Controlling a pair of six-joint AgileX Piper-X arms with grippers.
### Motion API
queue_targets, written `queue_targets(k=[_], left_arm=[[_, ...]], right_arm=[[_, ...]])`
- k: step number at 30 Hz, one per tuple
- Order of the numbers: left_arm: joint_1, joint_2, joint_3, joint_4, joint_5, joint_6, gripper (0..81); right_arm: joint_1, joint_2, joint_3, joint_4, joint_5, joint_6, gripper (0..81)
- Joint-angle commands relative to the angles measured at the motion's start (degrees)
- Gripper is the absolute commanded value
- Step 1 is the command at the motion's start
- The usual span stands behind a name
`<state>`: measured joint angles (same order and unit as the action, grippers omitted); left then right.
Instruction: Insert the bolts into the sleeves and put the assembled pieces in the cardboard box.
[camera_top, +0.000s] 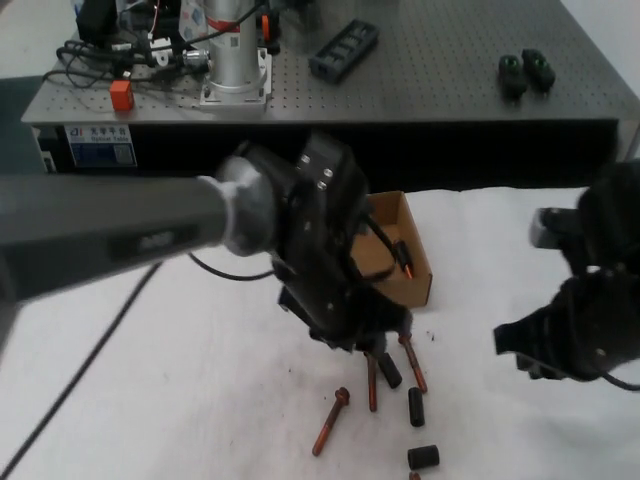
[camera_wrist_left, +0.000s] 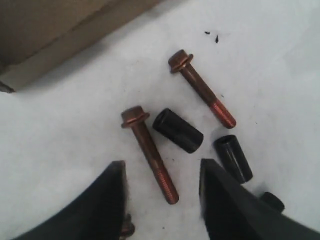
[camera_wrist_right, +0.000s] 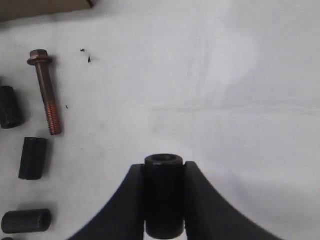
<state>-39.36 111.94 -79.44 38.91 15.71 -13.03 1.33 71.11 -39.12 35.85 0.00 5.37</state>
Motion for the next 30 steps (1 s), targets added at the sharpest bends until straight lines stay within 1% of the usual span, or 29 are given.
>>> queue_targets(k=[1, 3, 6, 8, 11, 16, 22, 26, 28, 30], left_arm=[[-0.08, 0.79, -2.04, 4.73, -0.12, 4.28, 34.2], [-0.08, 0.86, -2.81, 8.96, -2.3, 9.78, 34.2], [-0.08, 0.7, -3.17, 13.73, -7.37, 10.11, 34.2], [-0.08, 0.7, -3.17, 16.65, -8.9, 9.17, 34.2], [-0.19, 1.11, -3.17, 18.42, -8.54, 8.75, 34.2], [-0.99, 1.81, -3.07, 15.96, -5.15, 8.75, 34.2], [-1.09, 4.2, -2.62, 17.26, -5.17, 8.75, 34.2], [-1.09, 4.62, -1.62, 15.28, -4.97, 8.75, 34.2], [-1.09, 4.62, -1.08, 14.1, -4.97, 8.75, 32.9], [-1.09, 4.81, -1.07, 13.95, -4.97, 8.75, 27.9]], right_arm=[[-1.0, -4.28, 1.42, 0.74, -0.75, -0.22, 4.2], [-1.36, -5.81, 1.77, 1.69, -1.01, -0.34, 4.2], [-1.33, -6.21, 1.73, 2.56, -1.02, -1.16, 4.2], [-1.33, -6.21, 1.73, 2.55, -1.02, -1.16, 4.2], [-1.33, -6.21, 1.73, 2.4, -1.02, -1.15, 4.2], [-1.33, -6.21, 1.73, 2.4, -1.02, -1.15, 4.2], [-1.33, -6.21, 1.73, 2.4, -1.02, -1.15, 4.2], [-1.33, -6.21, 1.73, 2.4, -1.02, -1.15, 4.2], [-1.33, -6.21, 1.73, 2.4, -1.02, -1.15, 4.2], [-1.33, -6.21, 1.73, 2.4, -1.02, -1.15, 4.2]])
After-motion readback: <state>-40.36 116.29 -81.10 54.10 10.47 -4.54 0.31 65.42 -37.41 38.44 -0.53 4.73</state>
